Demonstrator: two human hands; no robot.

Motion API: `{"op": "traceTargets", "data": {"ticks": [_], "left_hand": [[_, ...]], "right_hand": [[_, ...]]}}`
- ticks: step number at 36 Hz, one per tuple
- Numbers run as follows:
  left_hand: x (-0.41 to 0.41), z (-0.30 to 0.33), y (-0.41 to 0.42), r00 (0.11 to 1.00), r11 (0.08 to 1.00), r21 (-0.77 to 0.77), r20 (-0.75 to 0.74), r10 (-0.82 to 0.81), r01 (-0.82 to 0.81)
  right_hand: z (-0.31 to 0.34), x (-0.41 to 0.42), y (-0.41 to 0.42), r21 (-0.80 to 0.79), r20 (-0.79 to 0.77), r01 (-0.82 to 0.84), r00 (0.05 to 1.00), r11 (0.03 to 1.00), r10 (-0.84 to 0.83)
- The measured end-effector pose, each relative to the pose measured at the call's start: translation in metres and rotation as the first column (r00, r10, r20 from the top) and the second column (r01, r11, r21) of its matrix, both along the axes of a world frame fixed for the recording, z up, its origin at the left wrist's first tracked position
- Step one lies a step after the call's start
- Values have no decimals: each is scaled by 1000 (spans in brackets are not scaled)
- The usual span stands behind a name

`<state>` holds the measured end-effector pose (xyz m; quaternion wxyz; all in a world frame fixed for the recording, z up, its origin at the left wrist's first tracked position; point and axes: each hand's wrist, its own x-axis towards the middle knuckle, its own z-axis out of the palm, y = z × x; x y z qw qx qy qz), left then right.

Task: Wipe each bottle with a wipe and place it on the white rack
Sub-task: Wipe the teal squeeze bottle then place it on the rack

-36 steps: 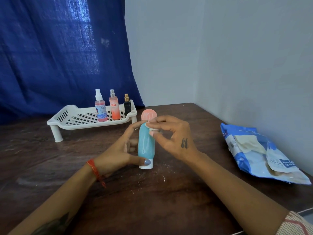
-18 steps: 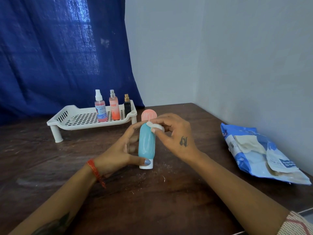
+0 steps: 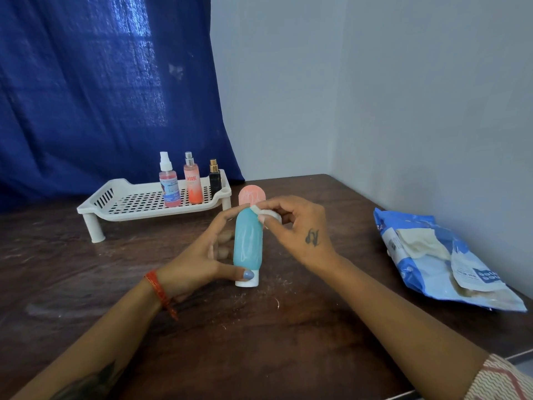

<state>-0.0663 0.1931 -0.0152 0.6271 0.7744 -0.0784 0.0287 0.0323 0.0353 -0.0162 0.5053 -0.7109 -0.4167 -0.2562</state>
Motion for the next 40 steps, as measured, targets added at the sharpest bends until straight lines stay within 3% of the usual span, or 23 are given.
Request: {"op": "traceTargets", "data": {"ticks": [5, 11, 16, 20, 24, 31, 40], "left_hand": [[0, 0, 1, 1000, 1000, -13, -2, 9, -9], [1, 0, 1, 1000, 1000, -18, -8, 9, -9], [1, 1, 0, 1000, 1000, -14, -13, 10, -10], [1, 0, 1, 1000, 1000, -10, -14, 10, -10], [2, 0, 2, 1000, 1000, -22, -15, 5, -6], [2, -1, 1, 1000, 999, -35, -7, 10, -10], [3, -4, 4, 1000, 1000, -16, -18, -4, 4]], "right_hand": [[2, -1, -3, -21, 8, -83, 997, 996, 83], [-1, -1, -3, -35, -88, -16, 996, 999, 13], [-2, 0, -1, -18, -13, 25, 1000, 1000, -25], [0, -2, -2, -25, 30, -39, 999, 999, 39], [1, -3, -3, -48, -20, -95, 995, 994, 94], [-2, -3, -2, -71, -112, -28, 994, 997, 20], [2, -3, -2, -64, -30, -78, 997, 995, 76]]}}
